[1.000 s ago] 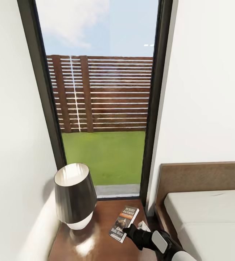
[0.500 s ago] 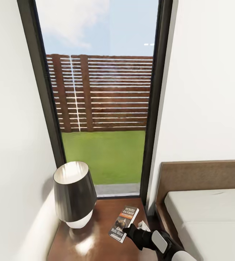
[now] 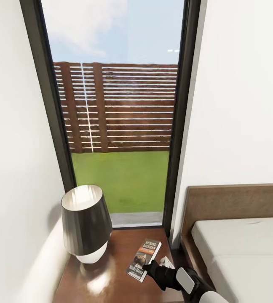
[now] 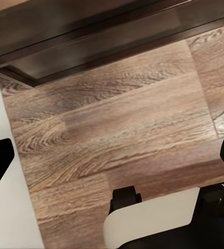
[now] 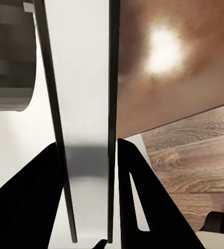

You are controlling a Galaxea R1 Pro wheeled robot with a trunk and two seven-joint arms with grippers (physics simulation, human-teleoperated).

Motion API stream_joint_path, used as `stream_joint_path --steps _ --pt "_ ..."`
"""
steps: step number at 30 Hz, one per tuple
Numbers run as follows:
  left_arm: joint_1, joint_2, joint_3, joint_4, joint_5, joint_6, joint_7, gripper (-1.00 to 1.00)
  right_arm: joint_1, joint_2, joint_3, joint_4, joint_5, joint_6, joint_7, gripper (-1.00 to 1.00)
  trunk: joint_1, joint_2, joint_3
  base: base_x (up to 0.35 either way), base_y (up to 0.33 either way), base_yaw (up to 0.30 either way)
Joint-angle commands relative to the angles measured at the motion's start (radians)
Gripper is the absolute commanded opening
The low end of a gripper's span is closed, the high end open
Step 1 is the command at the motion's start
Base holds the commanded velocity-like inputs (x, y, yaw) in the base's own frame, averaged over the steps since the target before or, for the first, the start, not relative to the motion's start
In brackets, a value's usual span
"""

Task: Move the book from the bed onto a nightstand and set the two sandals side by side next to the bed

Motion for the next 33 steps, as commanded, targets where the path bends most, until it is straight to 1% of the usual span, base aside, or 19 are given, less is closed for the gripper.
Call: stream_joint_path --steps 1,33 --pt "0.0 0.001 -0.009 -0.002 0.005 -0.001 0.006 1.0 0.0 0.001 -0.006 -0.001 -0.002 0.007 0.0 -1.0 0.004 -0.008 -0.004 0.0 0.0 0.0" --pt "0.0 0.001 -0.009 -0.002 0.005 -0.001 0.006 1.0 0.0 0.0 -0.006 -0.001 0.0 0.006 0.012 -1.0 0.127 -0.232 -0.105 0.0 0.0 0.0"
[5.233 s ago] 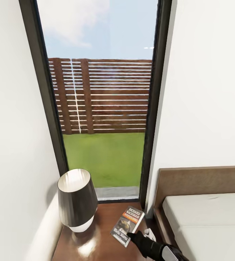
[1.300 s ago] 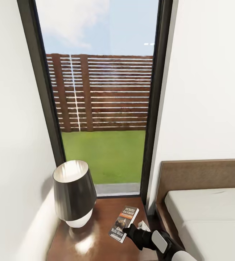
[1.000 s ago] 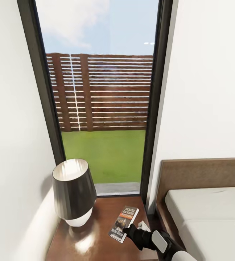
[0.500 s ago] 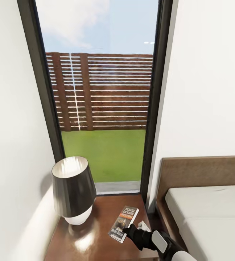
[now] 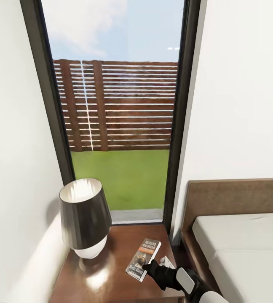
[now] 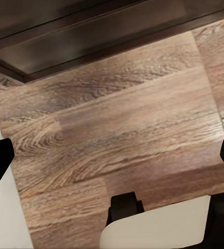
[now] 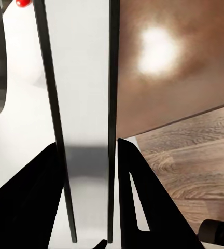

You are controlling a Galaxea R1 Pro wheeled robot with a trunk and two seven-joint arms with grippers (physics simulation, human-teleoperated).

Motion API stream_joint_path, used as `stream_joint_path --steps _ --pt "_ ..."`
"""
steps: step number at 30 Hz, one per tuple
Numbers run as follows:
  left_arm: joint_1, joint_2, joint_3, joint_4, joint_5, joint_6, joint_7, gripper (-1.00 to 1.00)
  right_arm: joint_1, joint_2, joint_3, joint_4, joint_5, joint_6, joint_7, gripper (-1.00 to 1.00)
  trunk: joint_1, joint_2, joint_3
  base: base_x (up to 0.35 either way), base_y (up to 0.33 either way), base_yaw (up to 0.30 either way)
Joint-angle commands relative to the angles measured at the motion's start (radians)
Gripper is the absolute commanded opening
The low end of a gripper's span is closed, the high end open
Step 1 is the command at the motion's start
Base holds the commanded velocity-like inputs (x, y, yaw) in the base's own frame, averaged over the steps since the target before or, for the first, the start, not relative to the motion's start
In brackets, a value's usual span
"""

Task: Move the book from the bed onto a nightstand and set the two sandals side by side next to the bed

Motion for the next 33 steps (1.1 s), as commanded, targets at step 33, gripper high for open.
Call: stream_joint_path --steps 33 --pt "0.0 0.001 -0.009 -0.002 0.005 -0.001 0.006 1.0 0.0 -0.001 -0.005 -0.003 -0.002 0.009 -0.003 -1.0 0.096 -0.176 -0.08 0.0 0.0 0.0"
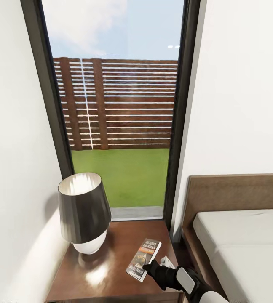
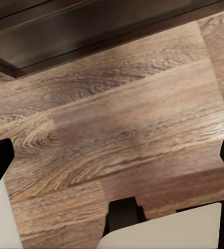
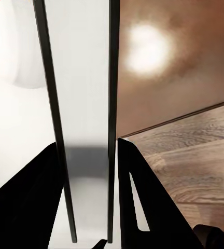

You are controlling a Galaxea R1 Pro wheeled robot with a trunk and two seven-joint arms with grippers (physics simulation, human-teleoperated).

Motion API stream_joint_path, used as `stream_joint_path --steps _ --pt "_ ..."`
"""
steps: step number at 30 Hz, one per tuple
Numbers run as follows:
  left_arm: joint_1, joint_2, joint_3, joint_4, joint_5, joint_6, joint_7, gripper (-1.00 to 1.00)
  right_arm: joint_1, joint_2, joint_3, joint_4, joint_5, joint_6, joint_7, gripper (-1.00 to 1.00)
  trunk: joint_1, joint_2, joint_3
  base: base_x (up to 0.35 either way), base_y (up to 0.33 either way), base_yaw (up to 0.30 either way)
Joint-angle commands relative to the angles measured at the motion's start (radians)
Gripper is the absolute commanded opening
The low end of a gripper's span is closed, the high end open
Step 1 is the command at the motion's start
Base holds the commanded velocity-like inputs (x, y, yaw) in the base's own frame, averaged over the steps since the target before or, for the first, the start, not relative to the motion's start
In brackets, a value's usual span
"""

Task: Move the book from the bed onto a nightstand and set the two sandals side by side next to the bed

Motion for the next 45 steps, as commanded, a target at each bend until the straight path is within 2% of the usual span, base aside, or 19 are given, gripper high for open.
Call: stream_joint_path --steps 1,10,21,39,45 --pt "0.0 0.001 -0.009 -0.002 0.005 -0.001 0.006 1.0 0.0 0.001 -0.007 -0.002 -0.003 0.007 0.0 -1.0 0.004 -0.008 -0.004 0.0 0.0 0.0" --pt "0.0 0.001 -0.009 -0.002 0.005 -0.002 0.006 1.0 0.0 0.0 -0.007 -0.002 -0.003 0.007 0.0 -1.0 0.038 -0.071 -0.032 0.0 0.0 0.0" --pt "0.0 0.001 -0.01 -0.002 0.005 -0.001 0.006 1.0 0.0 -0.002 -0.007 -0.002 -0.003 0.007 0.0 -1.0 0.038 -0.071 -0.032 0.0 0.0 0.0" --pt "0.0 0.001 -0.01 -0.002 0.005 -0.001 0.006 1.0 -0.001 -0.003 -0.008 -0.005 -0.003 0.009 -0.003 -1.0 0.107 -0.197 -0.089 0.0 0.0 0.0" --pt "0.0 0.001 -0.01 -0.002 0.005 -0.001 0.006 1.0 -0.011 -0.004 -0.009 -0.005 -0.005 0.023 -0.006 -1.0 0.107 -0.197 -0.089 0.0 0.0 0.0"
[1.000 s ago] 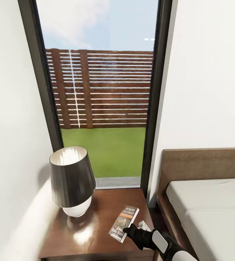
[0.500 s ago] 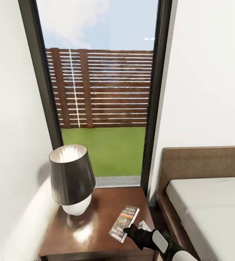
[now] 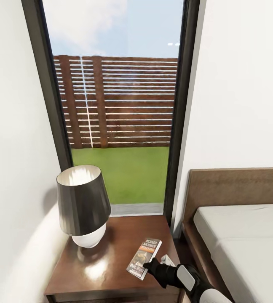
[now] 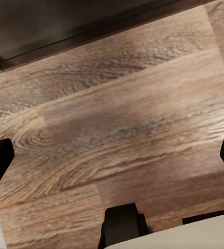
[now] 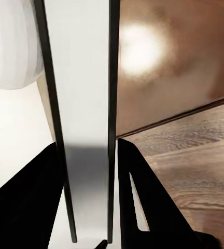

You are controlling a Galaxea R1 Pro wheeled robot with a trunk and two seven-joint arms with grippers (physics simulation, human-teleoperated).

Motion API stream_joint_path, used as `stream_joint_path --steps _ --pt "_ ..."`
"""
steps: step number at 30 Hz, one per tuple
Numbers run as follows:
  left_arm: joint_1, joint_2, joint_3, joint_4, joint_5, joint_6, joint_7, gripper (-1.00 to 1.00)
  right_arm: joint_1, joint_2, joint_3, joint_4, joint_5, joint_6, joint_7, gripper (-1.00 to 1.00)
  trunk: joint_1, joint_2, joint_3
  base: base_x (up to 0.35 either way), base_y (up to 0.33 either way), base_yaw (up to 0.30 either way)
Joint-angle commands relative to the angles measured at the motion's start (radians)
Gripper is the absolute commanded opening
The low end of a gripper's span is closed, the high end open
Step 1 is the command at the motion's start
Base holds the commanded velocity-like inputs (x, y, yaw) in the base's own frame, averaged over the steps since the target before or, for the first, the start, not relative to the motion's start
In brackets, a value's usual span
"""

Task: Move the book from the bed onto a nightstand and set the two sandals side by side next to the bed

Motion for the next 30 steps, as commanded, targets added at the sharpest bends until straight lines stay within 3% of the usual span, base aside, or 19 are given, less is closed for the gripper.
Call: stream_joint_path --steps 1,30 --pt "0.0 0.001 -0.009 -0.002 0.005 -0.001 0.006 1.0 -0.003 0.0 -0.006 -0.002 -0.001 0.014 -0.001 -1.0 0.0 0.0 -0.001 0.0 0.0 0.0" --pt "0.0 0.0 -0.009 -0.002 0.005 -0.001 0.006 1.0 -0.031 -0.003 -0.008 -0.003 -0.009 0.05 -0.005 -1.0 0.0 0.0 -0.001 0.0 0.0 0.0"
